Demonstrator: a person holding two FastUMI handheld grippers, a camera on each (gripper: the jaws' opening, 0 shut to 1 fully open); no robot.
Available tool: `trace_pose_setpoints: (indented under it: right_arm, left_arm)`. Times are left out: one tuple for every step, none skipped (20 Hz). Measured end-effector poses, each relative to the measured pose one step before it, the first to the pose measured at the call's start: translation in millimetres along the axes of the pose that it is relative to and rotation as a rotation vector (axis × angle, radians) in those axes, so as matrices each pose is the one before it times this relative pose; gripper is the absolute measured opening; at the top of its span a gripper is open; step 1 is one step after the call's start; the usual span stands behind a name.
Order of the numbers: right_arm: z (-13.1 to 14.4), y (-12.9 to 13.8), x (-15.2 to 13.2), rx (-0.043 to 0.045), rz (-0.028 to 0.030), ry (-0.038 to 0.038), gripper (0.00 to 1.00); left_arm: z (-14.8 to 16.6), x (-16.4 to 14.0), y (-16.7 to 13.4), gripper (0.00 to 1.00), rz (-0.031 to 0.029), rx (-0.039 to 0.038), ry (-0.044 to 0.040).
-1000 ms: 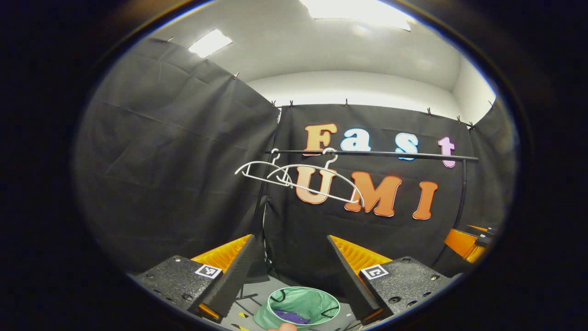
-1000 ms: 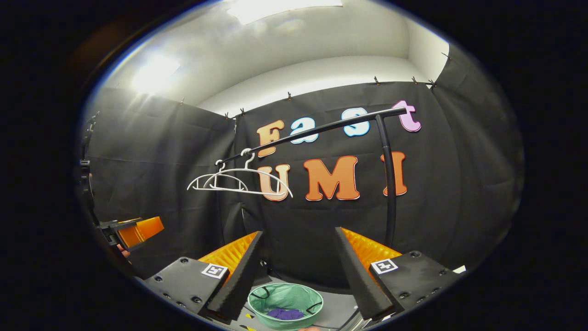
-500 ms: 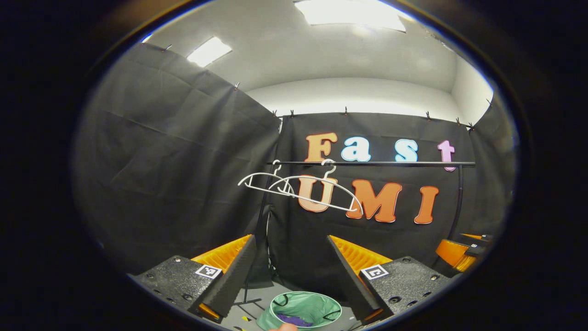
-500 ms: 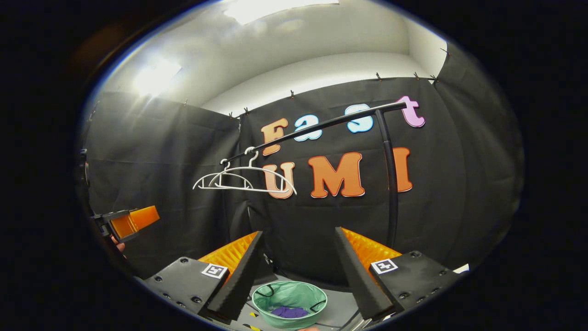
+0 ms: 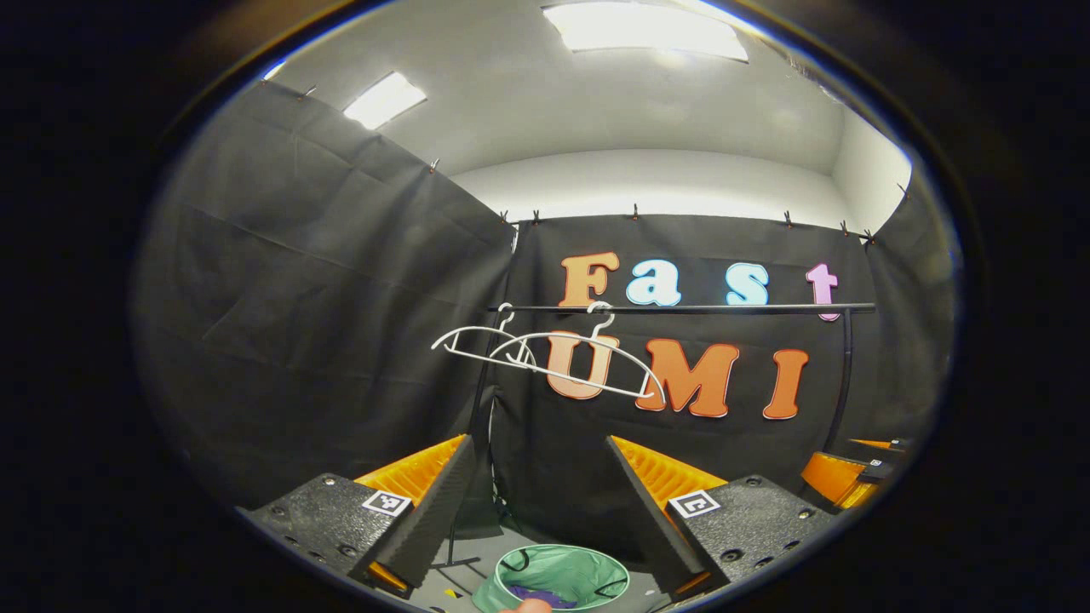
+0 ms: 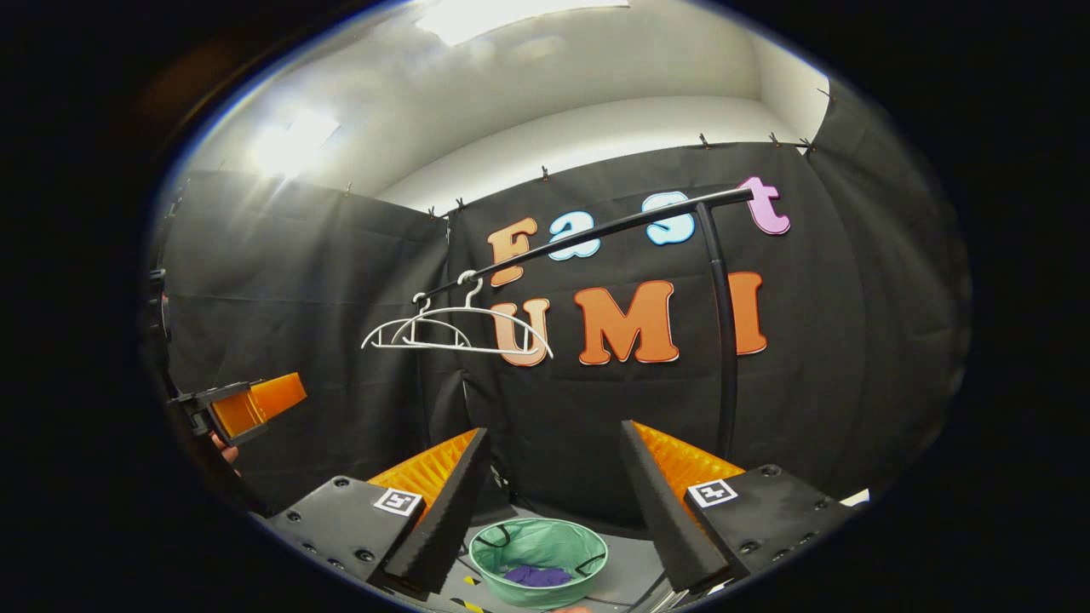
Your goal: Grasp the clothes on the hanger with both hands and then place them into the laundry hamper below.
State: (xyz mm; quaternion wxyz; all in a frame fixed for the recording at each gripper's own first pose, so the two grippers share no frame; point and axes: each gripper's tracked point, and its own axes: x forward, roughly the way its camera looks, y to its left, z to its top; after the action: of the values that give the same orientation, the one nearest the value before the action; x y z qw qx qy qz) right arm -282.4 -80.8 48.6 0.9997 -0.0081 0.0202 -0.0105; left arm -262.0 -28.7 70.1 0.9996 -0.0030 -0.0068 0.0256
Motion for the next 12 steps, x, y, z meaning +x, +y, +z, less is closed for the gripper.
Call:
trace_pose_setpoints:
  right_arm:
    - [-0.45, 0.14, -0.04, 0.00050, 0.00027, 0.00152, 0.98]
    - [-0.12, 0.22, -1.30, 0.00035, 0.00050, 0.00113, 0.98]
    - [0.08, 0.11, -1.28, 0.00046, 0.00015, -0.00075, 0.98]
    - [0.32, 0.27, -0.69, 0.00008, -0.00140, -0.00125, 0.98]
    - [-0.16, -0.58, -0.67, -0.00001, -0.00152, 0.00064, 0.98]
    - [-0.57, 0.21, -1.14, 0.00073, -0.00093, 0.00178, 0.89]
    - [-0.90, -0.43, -1.20, 0.00107, -0.00047, 0.00192, 0.89]
    - [-0.20, -0.58, -0.78, 0.00087, -0.00134, 0.00094, 0.98]
    - [-0.15, -1.21, -0.79, 0.00111, -0.00256, -0.00070, 0.98]
    - [1.06, -1.10, 0.52, 0.00101, -0.00332, -0.00203, 0.98]
    - [-0.09, -0.92, -0.54, 0.00030, -0.00289, -0.00247, 1.00]
    - [0.34, -0.40, 0.24, -0.00047, -0.00130, -0.00186, 0.89]
  left_arm:
    - [0.14, 1.30, 0.83, 0.91, 0.00032, -0.00083, 0.00201]
    - [1.27, -0.24, 0.65, 0.91, -0.00083, -0.00063, 0.00011]
    - [1.38, -0.78, -0.53, 0.91, -0.00266, 0.00155, -0.00207]
    - [1.00, -0.68, 0.53, 0.95, -0.00174, 0.00473, -0.00250]
    - [1.68, -1.23, -0.37, 0.95, -0.00253, 0.00548, -0.00404]
    - [2.18, -0.24, -0.67, 0.95, -0.00322, 0.00514, -0.00446]
    - [1.16, -0.67, -1.68, 0.95, -0.00253, 0.00577, -0.00324]
    - [-0.01, 0.43, -1.36, 0.92, -0.00243, 0.00456, -0.00201]
    - [0.22, -0.15, -1.80, 0.92, -0.00497, 0.00254, -0.00004]
    - [0.24, 1.30, -0.91, 0.92, -0.00623, -0.00039, 0.00071]
    - [-0.48, 0.10, -1.35, 0.95, -0.00460, -0.00335, 0.00100]
    - [-0.13, 0.32, -0.96, 0.92, -0.00271, -0.00506, 0.00126]
